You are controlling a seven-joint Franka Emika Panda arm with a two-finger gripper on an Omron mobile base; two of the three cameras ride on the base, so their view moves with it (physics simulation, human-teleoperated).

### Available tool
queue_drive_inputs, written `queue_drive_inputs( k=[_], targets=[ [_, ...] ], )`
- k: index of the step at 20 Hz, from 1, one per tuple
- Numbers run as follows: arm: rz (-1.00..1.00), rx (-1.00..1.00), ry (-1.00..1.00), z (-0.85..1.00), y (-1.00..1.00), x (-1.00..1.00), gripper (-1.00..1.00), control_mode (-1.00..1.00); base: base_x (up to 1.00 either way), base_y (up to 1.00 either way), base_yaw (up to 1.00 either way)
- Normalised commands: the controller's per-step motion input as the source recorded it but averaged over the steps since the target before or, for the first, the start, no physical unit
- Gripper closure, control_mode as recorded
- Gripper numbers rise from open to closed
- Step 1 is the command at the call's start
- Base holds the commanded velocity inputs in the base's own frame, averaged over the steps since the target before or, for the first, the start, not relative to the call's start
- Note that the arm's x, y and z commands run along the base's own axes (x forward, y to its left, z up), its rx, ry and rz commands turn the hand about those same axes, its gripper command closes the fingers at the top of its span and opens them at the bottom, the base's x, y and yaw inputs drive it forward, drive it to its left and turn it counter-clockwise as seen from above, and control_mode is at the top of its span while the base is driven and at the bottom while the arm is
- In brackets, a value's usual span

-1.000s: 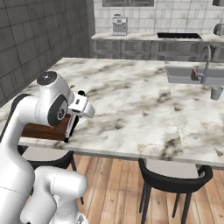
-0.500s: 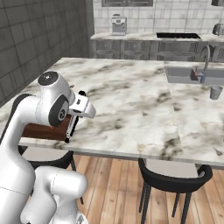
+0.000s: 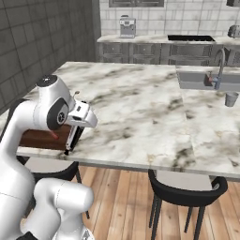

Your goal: Take the tongs from the drawer on the right and place them on the dining counter next to the tray containing the hot dog.

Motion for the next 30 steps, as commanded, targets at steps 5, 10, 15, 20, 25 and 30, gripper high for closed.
queue_drive_inputs(
  k=[5, 10, 15, 20, 25, 30],
  targets=[
    [0.03, 0.00, 0.17, -0.06, 0.00, 0.13, 1.00, -1.00, 0.00, 0.00, 0.00],
    [0.07, 0.00, 0.09, -0.23, 0.01, 0.13, 1.00, -1.00, 0.00, 0.00, 0.00],
    [0.05, 0.00, 0.06, -0.26, 0.11, 0.37, 1.00, -1.00, 0.00, 0.00, 0.00],
    [0.00, -0.01, -0.04, -0.30, 0.23, 0.43, 1.00, -1.00, 0.00, 0.00, 0.00],
    [0.00, 0.00, -0.16, -0.24, 0.13, 0.34, 1.00, -1.00, 0.00, 0.00, 0.00],
    [0.00, 0.00, -0.13, -0.25, 0.07, 0.33, 1.00, -1.00, 0.00, 0.00, 0.00]
  ],
)
